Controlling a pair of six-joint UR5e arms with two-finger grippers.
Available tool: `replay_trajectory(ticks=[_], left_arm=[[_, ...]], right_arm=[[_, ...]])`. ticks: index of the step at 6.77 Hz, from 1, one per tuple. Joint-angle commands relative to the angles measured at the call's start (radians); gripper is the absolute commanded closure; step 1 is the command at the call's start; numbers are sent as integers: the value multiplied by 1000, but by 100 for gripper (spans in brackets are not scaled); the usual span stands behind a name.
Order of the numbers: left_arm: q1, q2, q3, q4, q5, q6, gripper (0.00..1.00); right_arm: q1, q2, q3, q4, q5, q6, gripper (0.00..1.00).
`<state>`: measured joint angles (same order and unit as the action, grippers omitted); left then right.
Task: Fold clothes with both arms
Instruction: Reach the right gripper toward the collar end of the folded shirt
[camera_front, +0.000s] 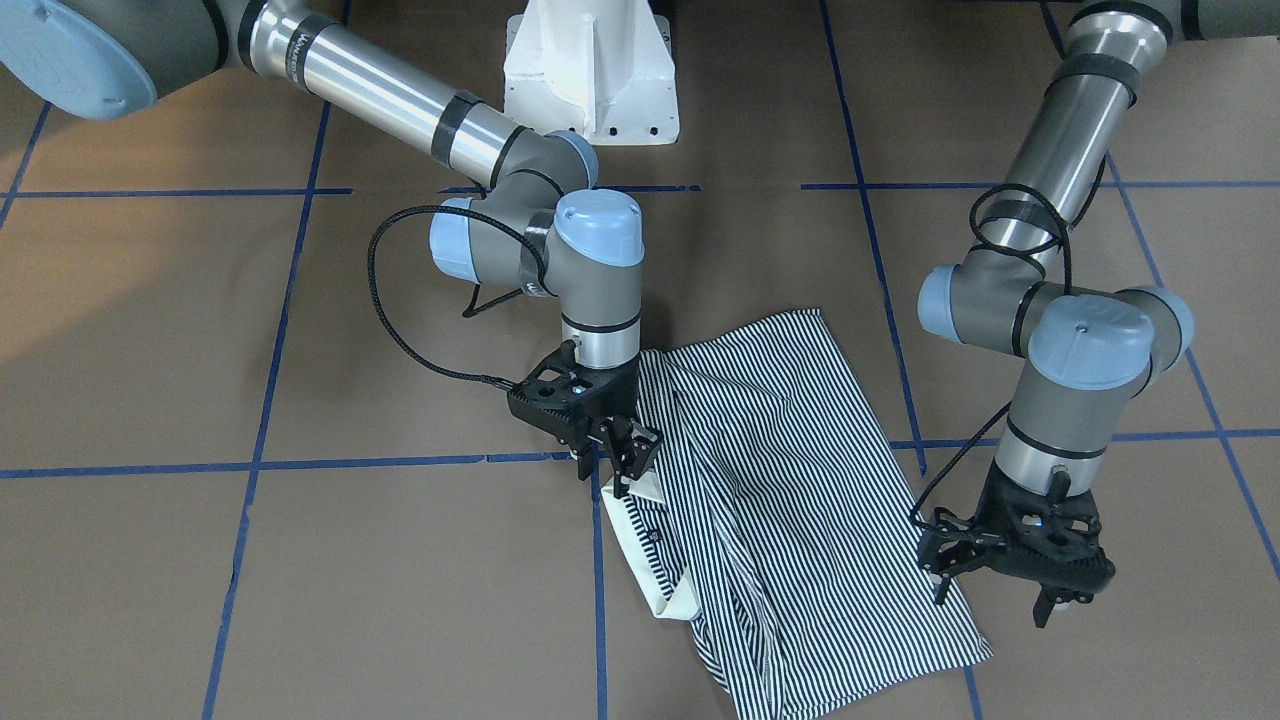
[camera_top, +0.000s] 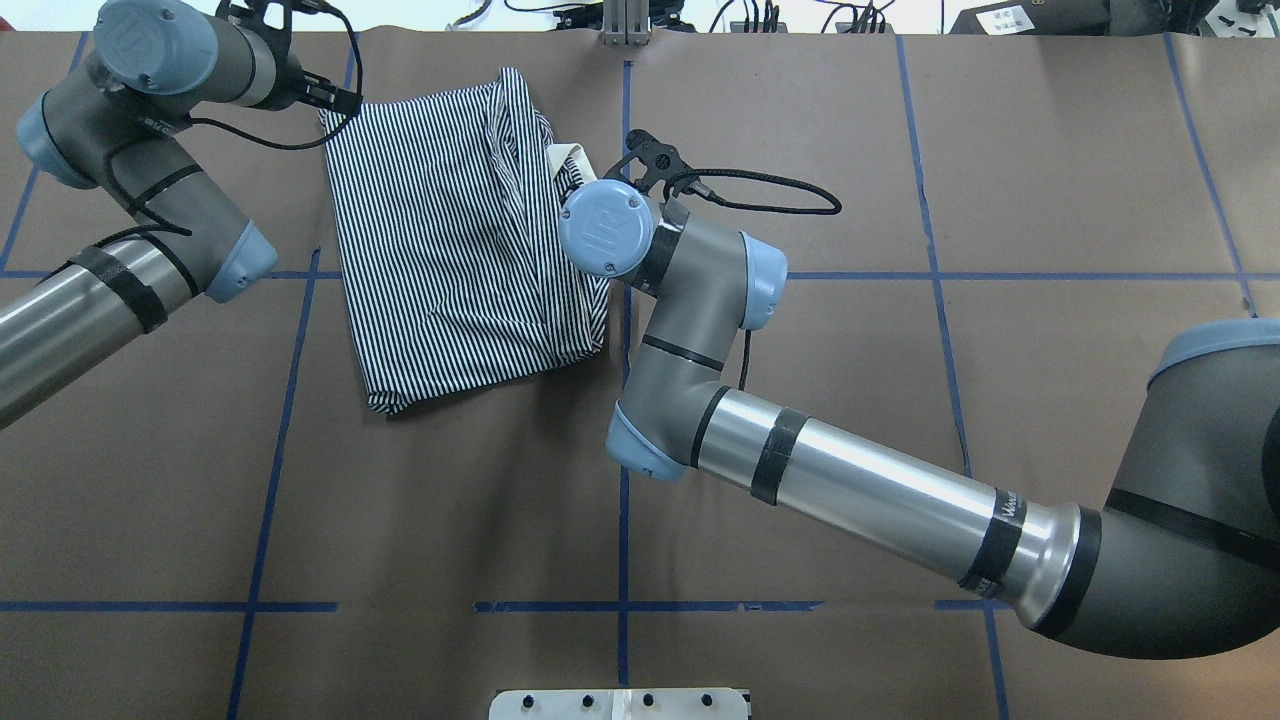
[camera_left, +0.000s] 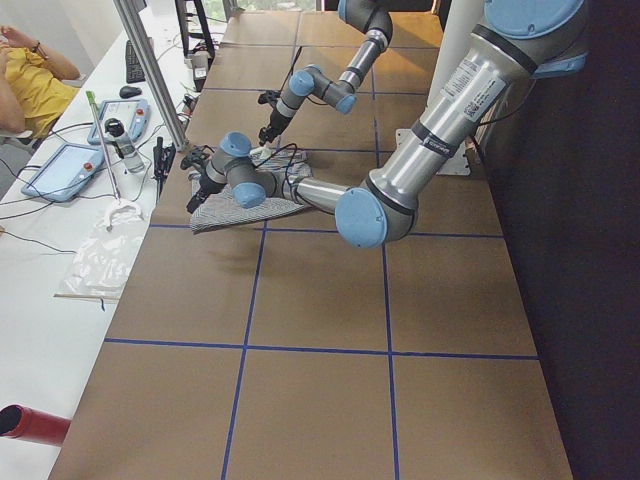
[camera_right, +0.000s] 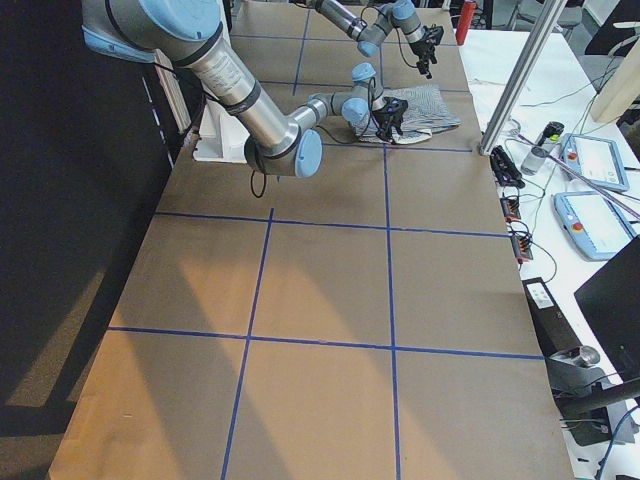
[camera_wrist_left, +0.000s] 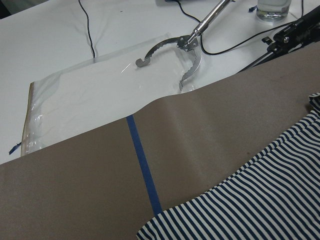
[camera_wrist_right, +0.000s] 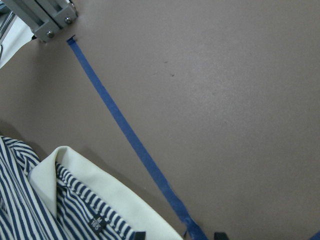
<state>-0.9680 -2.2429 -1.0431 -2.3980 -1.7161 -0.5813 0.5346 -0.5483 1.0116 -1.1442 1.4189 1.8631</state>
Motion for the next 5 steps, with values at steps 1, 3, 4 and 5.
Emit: replay_trajectory(ticks=[1, 3, 4, 5], left_arm=[[-1, 0, 0, 0, 0, 0, 0], [0, 2, 0, -1, 0, 0, 0], [0, 2, 0, -1, 0, 0, 0], [0, 5, -2, -1, 0, 0, 0]], right_arm=[[-11, 22, -48, 36, -23, 7, 45], [-11, 30, -79, 61, -32, 10, 45], [-11, 31, -88, 67, -34, 10, 51], [-11, 31, -88, 67, -34, 10, 80]])
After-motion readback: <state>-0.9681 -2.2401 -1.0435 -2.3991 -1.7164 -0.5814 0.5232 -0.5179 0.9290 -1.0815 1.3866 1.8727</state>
